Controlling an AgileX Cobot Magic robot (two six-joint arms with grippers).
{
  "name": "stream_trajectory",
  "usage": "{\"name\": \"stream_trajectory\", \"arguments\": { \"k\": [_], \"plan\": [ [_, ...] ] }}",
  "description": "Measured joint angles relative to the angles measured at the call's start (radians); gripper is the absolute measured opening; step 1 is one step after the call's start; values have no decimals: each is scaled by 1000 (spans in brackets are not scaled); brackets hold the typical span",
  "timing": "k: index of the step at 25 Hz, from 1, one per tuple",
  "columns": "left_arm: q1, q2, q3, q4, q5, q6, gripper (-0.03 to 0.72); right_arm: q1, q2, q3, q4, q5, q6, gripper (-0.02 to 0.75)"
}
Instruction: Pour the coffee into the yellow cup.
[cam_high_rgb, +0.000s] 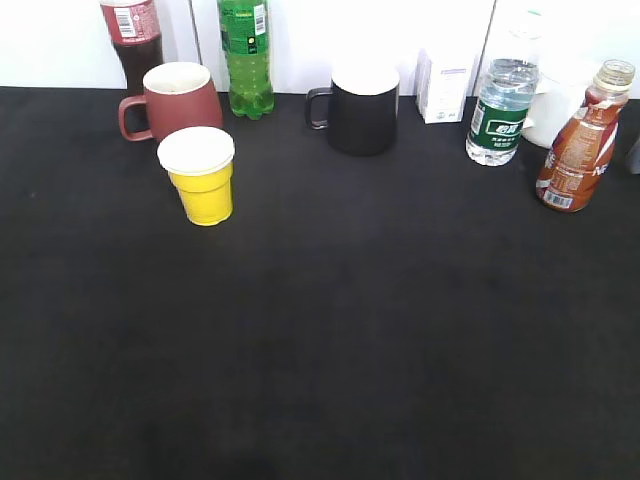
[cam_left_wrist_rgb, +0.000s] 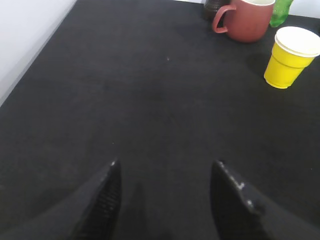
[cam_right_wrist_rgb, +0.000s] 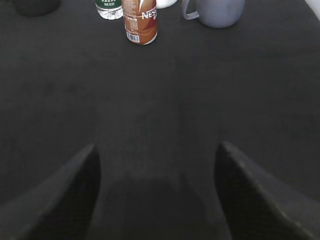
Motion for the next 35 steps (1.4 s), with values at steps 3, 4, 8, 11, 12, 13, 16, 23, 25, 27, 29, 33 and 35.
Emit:
{"name": "stream_trajectory", "arguments": {
  "k": [3,4,8,11,12,13,16,23,25,27,29,33,35],
  "plan": [
    [0,0,0,0,0,0,435,0,0,0,0,0,0,554],
    [0,0,0,0,0,0,435,0,0,0,0,0,0,554],
    [0,0,0,0,0,0,435,0,0,0,0,0,0,554],
    [0,2,-1,0,-2,0,435,0,0,0,0,-1,0,554],
    [0,19,-15,0,-33,0,435,0,0,0,0,-1,0,554],
    [0,44,-24,0,-140,0,435,0,0,0,0,0,0,554],
    [0,220,-27,-8,-504,89,435,0,0,0,0,0,0,554],
    [-192,778,233,-3,-1477,128,435,0,0,0,0,0,0,554],
    [-265,984,300,-4,-1663,75,435,0,0,0,0,-1,1,554],
    [-316,1160,303,-2,-1820,45,435,0,0,1,0,1,0,554],
    [-343,1343,303,24,-1959,23,435,0,0,1,0,1,0,554],
    [-346,1633,268,116,-2126,-70,651,0,0,1,0,-1,0,554],
    [-346,1734,186,120,-2135,-76,668,0,0,1,0,0,0,554]
  ]
}}
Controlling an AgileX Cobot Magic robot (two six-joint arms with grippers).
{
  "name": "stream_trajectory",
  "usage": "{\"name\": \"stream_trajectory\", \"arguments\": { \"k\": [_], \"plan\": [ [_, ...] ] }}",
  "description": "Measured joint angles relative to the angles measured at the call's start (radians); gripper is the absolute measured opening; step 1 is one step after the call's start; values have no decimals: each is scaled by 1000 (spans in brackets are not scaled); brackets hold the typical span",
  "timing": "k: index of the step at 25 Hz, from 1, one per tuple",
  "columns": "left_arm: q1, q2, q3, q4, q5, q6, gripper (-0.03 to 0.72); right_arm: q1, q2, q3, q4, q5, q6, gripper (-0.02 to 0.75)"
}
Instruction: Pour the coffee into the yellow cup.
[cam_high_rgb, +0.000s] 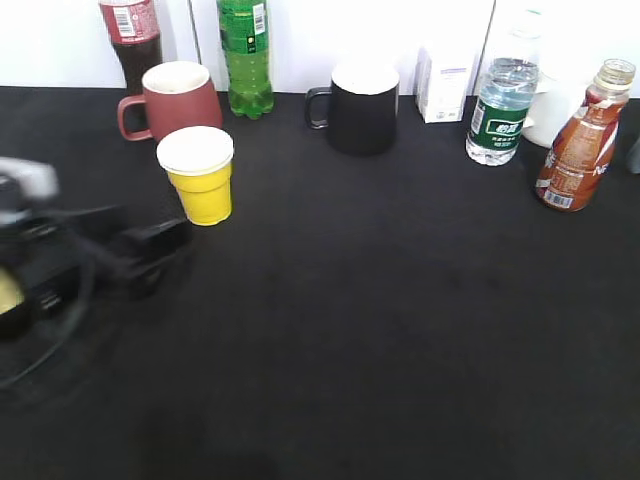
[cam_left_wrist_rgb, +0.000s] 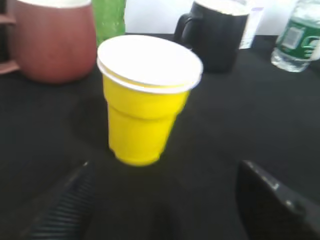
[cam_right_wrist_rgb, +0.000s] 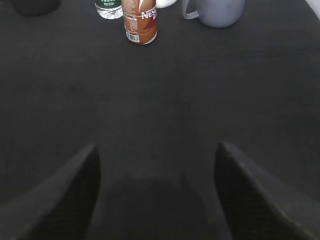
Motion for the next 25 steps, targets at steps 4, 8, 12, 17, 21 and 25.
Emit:
{"name": "stream_trajectory", "arguments": {
  "k": [4,8,12,17,21,25],
  "plan": [
    [0,196,-202,0,66,-1,669,0,0,0,0,-1,0,554],
    [0,338,-376,4,61,-1,669,0,0,0,0,-1,0,554],
    [0,392,-438,10,30,22,634,0,0,0,0,-1,0,554],
    [2,394,-434,7,32,22,460,0,0,0,0,-1,0,554],
    [6,344,-419,193,84,5,454,0,0,0,0,-1,0,554],
    [-1,274,-553,687,147,-275,453,0,0,0,0,0,0,554]
  ]
}}
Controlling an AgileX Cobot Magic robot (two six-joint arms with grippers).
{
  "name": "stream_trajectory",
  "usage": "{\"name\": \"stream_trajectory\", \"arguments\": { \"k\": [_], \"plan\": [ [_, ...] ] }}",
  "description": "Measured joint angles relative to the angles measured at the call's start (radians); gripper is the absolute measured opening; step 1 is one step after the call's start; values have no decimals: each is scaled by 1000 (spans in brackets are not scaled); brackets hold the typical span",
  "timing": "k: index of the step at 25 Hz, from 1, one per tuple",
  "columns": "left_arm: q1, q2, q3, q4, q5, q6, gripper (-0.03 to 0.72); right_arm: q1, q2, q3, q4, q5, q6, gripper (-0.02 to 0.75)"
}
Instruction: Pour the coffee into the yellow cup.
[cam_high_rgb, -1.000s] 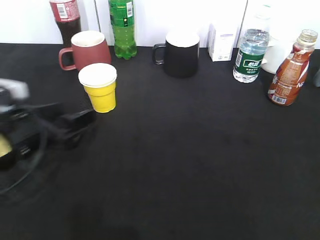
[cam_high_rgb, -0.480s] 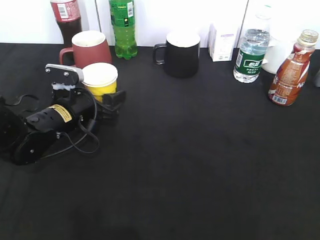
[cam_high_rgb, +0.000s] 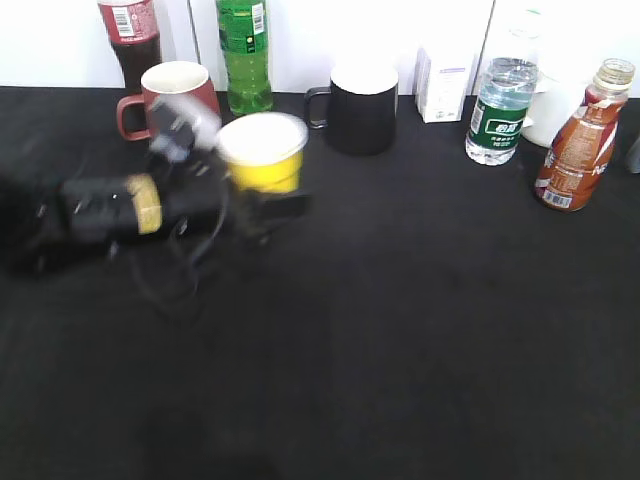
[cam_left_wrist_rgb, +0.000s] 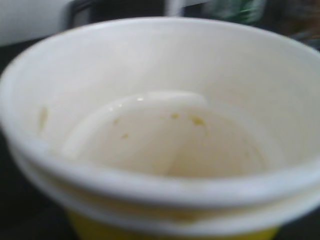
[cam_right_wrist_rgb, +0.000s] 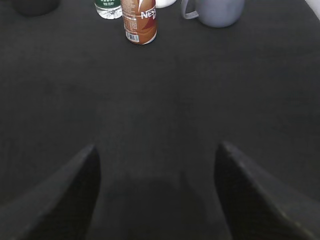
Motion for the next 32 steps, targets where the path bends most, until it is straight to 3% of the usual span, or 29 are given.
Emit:
{"name": "stream_trajectory", "arguments": {
  "k": [3,7,16,22,27,30,32],
  "plan": [
    [-35,-2,-96,165,-35,-137,453,0,0,0,0,-1,0,554],
    [-106,-2,-107,182,-40,-149,453,0,0,0,0,-1,0,554],
    [-106,-2,-107,184,-42,-149,453,0,0,-8,8,-21,0,554],
    [-106,-2,-107,184,-85,-151,453,0,417,14,7,-611,-54,554],
    [-106,-2,-107,184,-89,-151,452,0,657,308,7,-1420,-64,554],
    [-106,-2,-107,184,-91,-151,452,0,839,313,7,-1689,41,554],
    [-106,-2,-107,184,-92,-151,452,0,1000,314,7,-1787,81,554]
  ]
}}
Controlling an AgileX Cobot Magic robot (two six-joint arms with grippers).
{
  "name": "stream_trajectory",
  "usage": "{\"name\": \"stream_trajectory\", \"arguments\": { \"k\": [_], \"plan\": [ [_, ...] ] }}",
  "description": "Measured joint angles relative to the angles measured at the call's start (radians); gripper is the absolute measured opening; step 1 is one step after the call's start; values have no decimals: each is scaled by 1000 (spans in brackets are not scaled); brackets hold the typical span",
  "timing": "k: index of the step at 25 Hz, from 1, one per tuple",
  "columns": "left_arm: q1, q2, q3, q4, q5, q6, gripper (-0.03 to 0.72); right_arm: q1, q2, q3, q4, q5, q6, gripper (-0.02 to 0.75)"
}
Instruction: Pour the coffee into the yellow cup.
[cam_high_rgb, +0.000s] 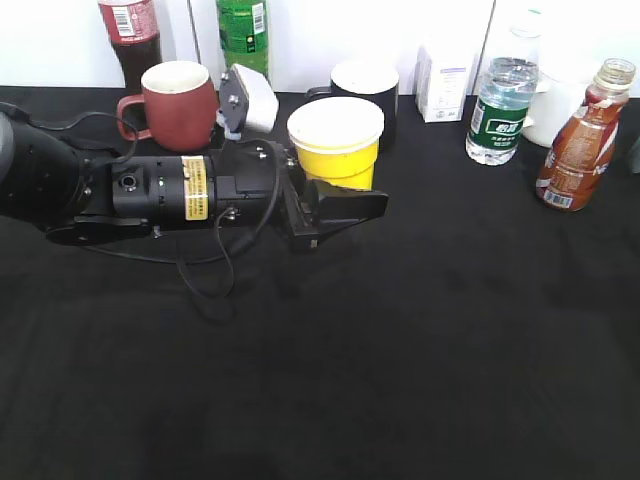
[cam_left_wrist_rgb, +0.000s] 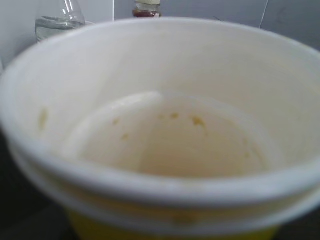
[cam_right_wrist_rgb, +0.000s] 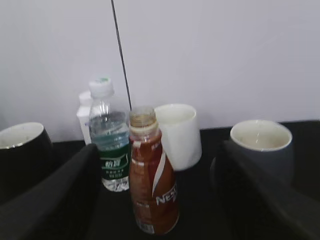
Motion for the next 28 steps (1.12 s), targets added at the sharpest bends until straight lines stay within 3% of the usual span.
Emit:
{"name": "stream_trajectory", "arguments": {
  "k": [3,6,16,18,21,28],
  "plan": [
    [0,0,0,0,0,0,452,0,265,-13,-75,-79,9,571],
    [0,0,0,0,-1,0,452,0,513,-64,-136,-136,15,662],
    [0,0,0,0,-5,0,452,0,966,-451,-138,-195,-21,668],
    [0,0,0,0,-9,0,452,0,1019,-502,-138,-203,-22,652],
    [0,0,0,0,-23,0,452,0,1034,-507,-137,-250,-23,536],
    [0,0,0,0,-47,0,452,0,1042,-504,-135,-277,-23,529]
  ]
}}
